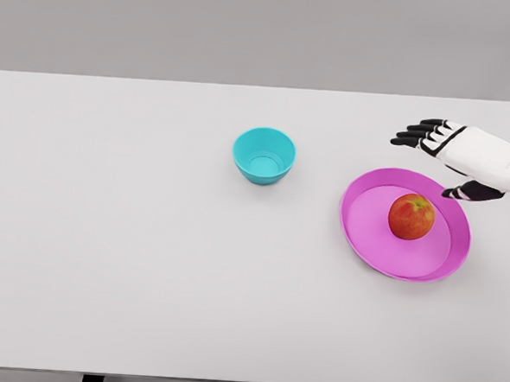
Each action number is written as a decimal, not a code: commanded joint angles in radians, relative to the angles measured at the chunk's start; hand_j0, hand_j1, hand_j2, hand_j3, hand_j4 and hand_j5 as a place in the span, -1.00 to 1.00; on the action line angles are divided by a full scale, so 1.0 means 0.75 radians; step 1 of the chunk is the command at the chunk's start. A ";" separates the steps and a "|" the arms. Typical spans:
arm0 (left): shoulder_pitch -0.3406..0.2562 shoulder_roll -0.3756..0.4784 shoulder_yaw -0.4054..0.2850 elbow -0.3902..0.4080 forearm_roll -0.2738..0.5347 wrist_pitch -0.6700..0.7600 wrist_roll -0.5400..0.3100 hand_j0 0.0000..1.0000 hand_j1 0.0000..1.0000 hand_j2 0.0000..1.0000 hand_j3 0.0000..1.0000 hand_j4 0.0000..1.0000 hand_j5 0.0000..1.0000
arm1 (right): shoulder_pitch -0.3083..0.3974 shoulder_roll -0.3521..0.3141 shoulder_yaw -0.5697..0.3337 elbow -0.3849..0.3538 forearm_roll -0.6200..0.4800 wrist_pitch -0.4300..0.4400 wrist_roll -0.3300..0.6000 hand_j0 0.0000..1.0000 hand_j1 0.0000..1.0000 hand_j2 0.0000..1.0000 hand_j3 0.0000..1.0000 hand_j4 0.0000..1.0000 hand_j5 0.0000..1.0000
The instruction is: Put the apple from the pink plate into the blue bowl with your right arm
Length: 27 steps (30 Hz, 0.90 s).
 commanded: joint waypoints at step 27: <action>0.000 0.000 0.000 0.000 0.000 0.000 0.000 1.00 1.00 1.00 1.00 1.00 1.00 | -0.055 0.006 -0.016 0.060 -0.008 0.001 0.499 1.00 1.00 1.00 1.00 1.00 1.00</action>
